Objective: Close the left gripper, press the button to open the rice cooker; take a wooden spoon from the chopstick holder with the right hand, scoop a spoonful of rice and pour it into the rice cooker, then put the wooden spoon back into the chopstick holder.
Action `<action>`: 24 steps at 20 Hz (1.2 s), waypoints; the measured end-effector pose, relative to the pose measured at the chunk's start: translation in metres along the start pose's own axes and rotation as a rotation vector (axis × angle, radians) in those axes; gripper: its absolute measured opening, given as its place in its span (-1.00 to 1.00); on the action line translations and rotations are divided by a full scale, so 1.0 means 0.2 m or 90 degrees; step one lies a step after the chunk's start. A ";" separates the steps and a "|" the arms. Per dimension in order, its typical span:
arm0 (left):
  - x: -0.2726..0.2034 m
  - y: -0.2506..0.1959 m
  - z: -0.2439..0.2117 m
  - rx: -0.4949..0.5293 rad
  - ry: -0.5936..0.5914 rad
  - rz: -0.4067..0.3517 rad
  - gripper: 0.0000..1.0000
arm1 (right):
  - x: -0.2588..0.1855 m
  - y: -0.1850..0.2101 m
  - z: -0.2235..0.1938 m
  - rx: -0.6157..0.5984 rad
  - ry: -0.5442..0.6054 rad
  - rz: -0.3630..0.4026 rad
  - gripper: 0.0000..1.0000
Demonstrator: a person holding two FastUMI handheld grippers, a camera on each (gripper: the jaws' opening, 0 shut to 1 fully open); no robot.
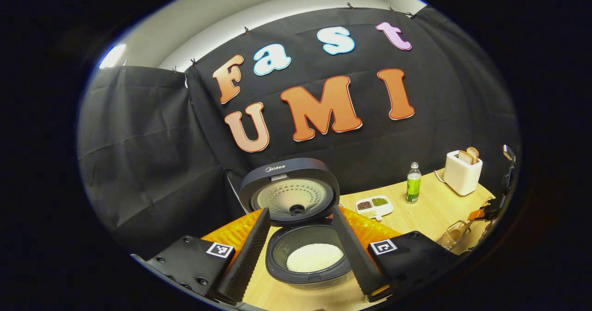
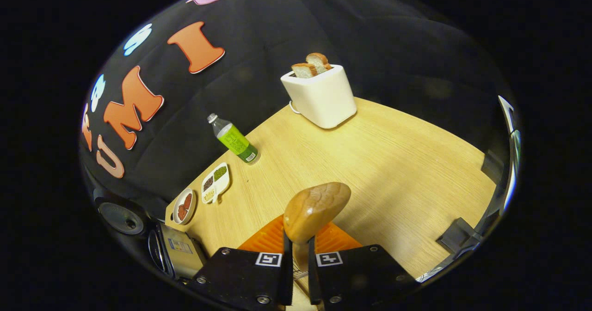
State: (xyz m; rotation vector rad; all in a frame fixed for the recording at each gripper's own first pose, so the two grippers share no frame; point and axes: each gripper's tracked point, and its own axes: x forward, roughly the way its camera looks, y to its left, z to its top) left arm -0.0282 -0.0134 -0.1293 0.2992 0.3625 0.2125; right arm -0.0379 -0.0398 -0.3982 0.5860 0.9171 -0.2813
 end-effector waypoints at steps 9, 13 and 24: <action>0.09 0.11 -0.02 -0.043 -0.017 -0.032 0.83 | -0.22 0.08 0.15 -0.036 -0.052 -0.004 -0.77; 0.13 0.16 -0.03 -0.052 -0.028 -0.041 0.83 | -0.38 0.16 0.26 -0.084 -0.100 0.003 -0.77; 0.25 0.23 -0.06 -0.069 -0.035 -0.059 0.87 | -0.79 0.57 0.06 -0.161 -0.119 0.117 -0.78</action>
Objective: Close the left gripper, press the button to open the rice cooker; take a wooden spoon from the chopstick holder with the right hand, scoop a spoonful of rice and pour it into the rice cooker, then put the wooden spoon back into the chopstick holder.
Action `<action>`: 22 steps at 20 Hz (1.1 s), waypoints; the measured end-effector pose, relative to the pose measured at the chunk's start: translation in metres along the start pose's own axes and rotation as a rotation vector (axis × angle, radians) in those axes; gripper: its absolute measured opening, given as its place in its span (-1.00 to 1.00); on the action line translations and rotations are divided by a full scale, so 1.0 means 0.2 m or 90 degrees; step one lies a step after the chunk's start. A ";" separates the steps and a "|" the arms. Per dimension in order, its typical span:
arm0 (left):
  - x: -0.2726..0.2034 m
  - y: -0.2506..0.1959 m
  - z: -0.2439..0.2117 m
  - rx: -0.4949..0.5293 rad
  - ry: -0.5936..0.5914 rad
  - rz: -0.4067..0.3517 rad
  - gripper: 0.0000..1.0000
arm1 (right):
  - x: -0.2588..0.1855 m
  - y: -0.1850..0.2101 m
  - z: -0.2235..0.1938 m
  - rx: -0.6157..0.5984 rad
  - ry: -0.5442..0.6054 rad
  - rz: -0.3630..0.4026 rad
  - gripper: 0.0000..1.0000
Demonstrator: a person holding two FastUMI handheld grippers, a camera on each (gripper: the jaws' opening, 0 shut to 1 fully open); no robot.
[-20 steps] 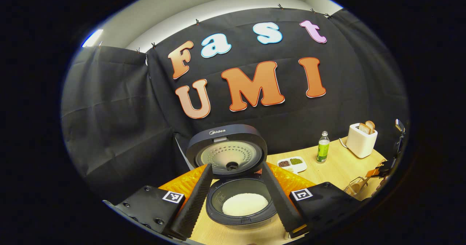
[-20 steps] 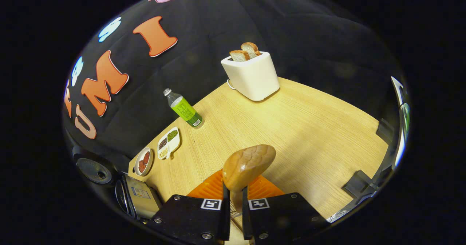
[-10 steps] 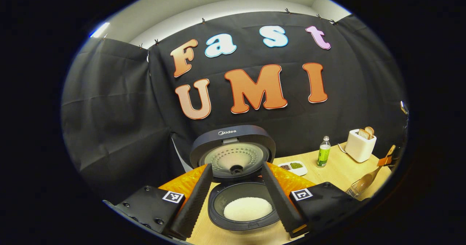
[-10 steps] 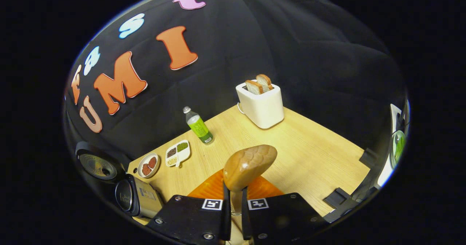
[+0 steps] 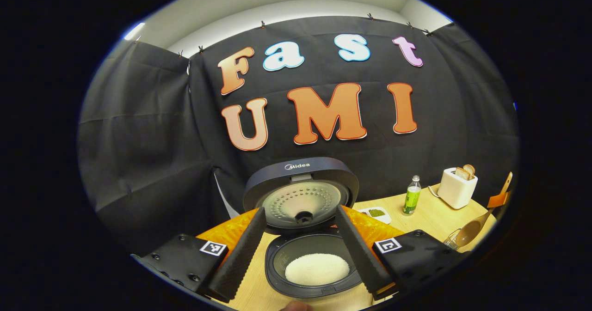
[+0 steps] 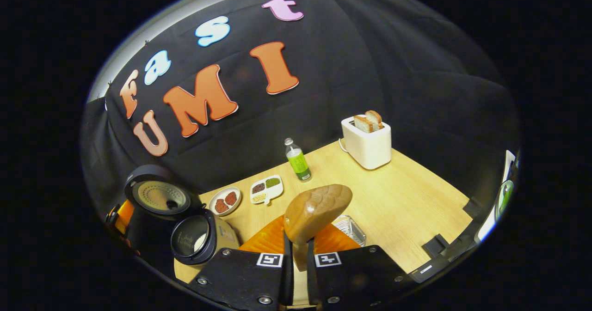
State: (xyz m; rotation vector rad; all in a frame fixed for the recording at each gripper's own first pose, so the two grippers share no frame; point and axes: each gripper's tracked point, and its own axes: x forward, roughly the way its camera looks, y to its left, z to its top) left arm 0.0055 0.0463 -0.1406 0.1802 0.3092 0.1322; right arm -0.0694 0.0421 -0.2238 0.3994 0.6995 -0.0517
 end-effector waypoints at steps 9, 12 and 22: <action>0.02 0.06 -0.04 0.025 -0.001 -0.032 0.87 | 0.04 0.02 -0.34 -0.111 0.024 -0.084 -0.78; 0.02 0.09 -0.05 0.034 -0.001 -0.039 0.87 | 0.08 -0.01 -0.42 -0.138 0.012 -0.134 -0.77; 0.03 0.25 -0.10 0.063 0.006 -0.037 0.87 | 0.17 -0.04 -0.63 -0.240 -0.047 -0.223 -0.77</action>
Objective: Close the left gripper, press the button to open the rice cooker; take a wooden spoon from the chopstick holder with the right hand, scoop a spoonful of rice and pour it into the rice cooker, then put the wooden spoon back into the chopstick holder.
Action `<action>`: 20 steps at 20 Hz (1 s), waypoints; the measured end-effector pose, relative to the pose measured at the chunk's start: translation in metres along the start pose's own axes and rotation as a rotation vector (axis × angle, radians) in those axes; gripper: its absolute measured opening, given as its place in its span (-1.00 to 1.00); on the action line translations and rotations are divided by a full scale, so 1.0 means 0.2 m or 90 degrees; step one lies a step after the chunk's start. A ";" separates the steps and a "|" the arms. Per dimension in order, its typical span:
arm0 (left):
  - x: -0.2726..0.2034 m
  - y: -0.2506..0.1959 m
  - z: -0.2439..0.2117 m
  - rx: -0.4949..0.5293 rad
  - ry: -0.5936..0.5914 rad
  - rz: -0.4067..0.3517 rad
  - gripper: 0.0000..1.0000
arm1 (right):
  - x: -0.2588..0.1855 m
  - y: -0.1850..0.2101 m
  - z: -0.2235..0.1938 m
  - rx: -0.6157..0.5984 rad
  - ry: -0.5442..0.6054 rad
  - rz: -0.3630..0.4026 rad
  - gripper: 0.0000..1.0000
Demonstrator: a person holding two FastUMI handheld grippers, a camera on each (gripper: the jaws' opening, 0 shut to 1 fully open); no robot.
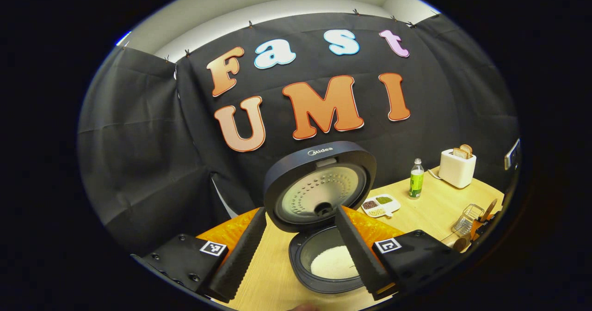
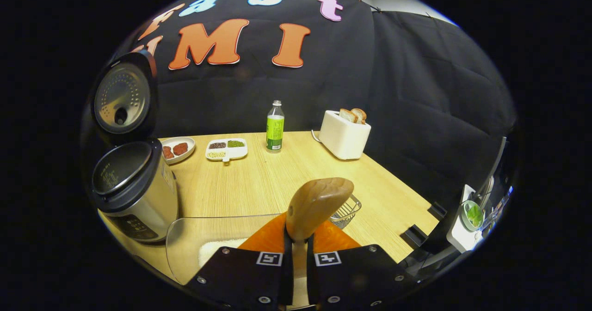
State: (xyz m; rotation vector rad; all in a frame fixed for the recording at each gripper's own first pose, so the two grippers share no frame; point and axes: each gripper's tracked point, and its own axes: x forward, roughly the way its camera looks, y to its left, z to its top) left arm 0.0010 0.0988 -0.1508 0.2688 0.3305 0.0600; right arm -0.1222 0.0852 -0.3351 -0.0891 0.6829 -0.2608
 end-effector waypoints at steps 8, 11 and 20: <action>0.03 0.06 -0.04 0.010 0.013 0.002 0.87 | -0.03 0.18 -0.13 -0.005 0.033 0.050 -0.80; 0.04 0.05 -0.04 0.008 0.012 -0.002 1.00 | -0.02 0.19 -0.13 0.063 0.055 0.066 -0.80; 0.05 0.09 -0.05 0.008 0.018 0.001 0.87 | -0.09 0.40 -0.15 0.228 0.141 0.177 -0.81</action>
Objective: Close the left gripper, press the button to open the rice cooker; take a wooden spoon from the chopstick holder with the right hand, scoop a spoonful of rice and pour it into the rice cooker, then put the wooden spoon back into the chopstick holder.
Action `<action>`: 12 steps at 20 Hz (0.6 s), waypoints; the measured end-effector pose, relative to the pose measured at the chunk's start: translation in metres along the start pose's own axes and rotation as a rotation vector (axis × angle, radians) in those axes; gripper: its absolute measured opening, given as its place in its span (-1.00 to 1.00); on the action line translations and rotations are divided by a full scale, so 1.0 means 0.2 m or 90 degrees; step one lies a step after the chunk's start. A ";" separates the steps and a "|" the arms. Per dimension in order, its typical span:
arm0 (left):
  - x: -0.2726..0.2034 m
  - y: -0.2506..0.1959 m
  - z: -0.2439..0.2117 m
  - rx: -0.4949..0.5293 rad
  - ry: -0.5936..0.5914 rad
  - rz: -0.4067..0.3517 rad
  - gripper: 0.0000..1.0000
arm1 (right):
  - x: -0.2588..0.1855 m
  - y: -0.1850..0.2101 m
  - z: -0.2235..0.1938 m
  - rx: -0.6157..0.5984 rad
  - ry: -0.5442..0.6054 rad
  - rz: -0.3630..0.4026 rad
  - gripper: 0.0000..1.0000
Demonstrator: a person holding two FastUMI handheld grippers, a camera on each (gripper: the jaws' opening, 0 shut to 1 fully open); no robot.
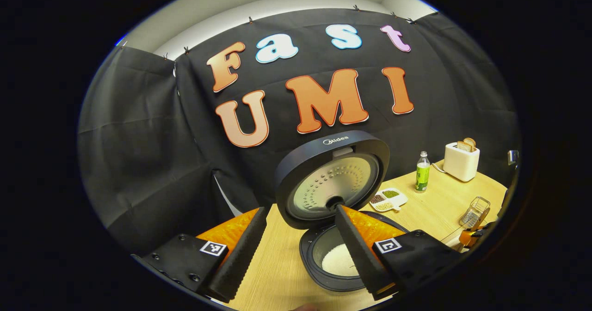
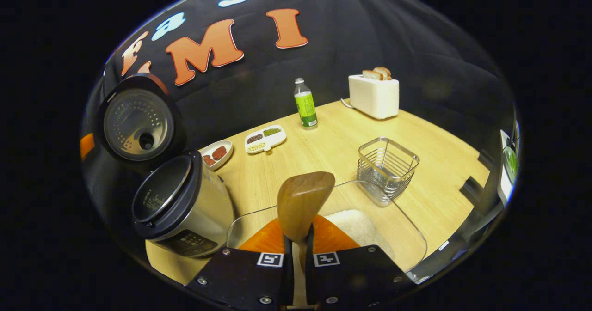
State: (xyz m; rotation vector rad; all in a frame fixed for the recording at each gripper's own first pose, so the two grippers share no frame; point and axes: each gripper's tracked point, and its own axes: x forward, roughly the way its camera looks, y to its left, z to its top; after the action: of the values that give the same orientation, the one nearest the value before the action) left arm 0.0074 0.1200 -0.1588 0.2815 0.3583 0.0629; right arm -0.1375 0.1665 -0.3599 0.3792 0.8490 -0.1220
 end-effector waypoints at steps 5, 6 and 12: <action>0.00 0.00 0.02 0.008 -0.007 -0.007 1.00 | 0.02 0.01 -0.02 0.069 0.049 0.039 -0.81; 0.00 -0.01 0.02 0.009 -0.008 -0.008 1.00 | 0.02 0.01 -0.02 0.088 0.056 0.046 -0.81; 0.03 -0.02 0.01 0.006 -0.005 -0.009 0.87 | 0.05 0.03 -0.02 0.169 0.106 0.101 -0.81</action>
State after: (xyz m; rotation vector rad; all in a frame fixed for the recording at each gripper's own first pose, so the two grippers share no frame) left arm 0.0138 0.1160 -0.1592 0.2881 0.3531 0.0456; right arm -0.1323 0.1734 -0.3694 0.7114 0.9657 -0.0556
